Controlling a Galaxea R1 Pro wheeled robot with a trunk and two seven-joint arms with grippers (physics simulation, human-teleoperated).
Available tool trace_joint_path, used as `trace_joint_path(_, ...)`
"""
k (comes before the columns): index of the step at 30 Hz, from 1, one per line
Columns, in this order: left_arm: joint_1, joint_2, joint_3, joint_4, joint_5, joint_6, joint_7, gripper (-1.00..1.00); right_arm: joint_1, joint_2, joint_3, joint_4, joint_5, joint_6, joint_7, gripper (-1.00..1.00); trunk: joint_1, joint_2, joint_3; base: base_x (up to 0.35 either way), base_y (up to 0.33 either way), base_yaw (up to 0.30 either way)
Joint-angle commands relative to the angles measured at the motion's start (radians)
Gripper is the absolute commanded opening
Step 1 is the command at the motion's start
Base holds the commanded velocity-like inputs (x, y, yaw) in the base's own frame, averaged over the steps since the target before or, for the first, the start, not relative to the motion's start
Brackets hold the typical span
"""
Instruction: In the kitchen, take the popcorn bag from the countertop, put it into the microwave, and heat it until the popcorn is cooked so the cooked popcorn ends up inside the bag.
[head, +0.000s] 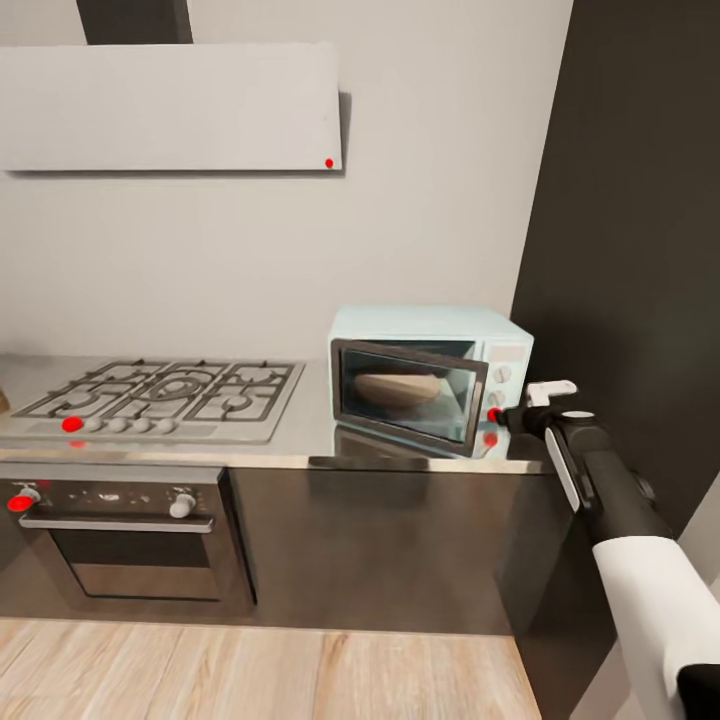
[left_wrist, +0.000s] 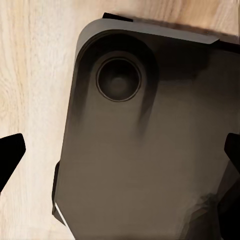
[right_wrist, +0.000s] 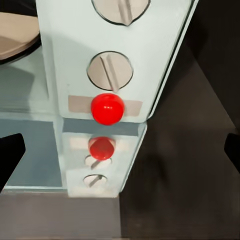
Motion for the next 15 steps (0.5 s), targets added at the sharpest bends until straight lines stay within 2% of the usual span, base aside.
trace_joint_path(1,0.000,0.000,0.001,0.000,0.006,-0.002,0.000,1.00,-0.001,-0.001,-0.002,-0.001,0.010,0.004,0.010,1.00,0.000,0.000,-0.001,0.238,0.000,0.000)
trace_joint_path(6,0.000,0.000,0.001,0.000,0.006,-0.002,0.001,1.00,-0.001,-0.001,-0.002,-0.002,0.009,0.004,0.015,1.00,0.000,0.000,-0.001,0.205,0.000,0.000)
trace_joint_path(11,0.000,0.000,0.001,0.000,0.007,-0.002,0.001,1.00,-0.001,0.002,-0.002,-0.001,-0.003,0.006,0.034,1.00,0.000,0.000,-0.001,0.027,0.000,0.000)
trace_joint_path(15,0.000,0.000,0.001,0.000,0.007,-0.002,0.001,1.00,-0.001,0.004,-0.002,0.005,-0.005,0.005,0.156,1.00,0.000,0.000,-0.001,0.002,0.000,0.000)
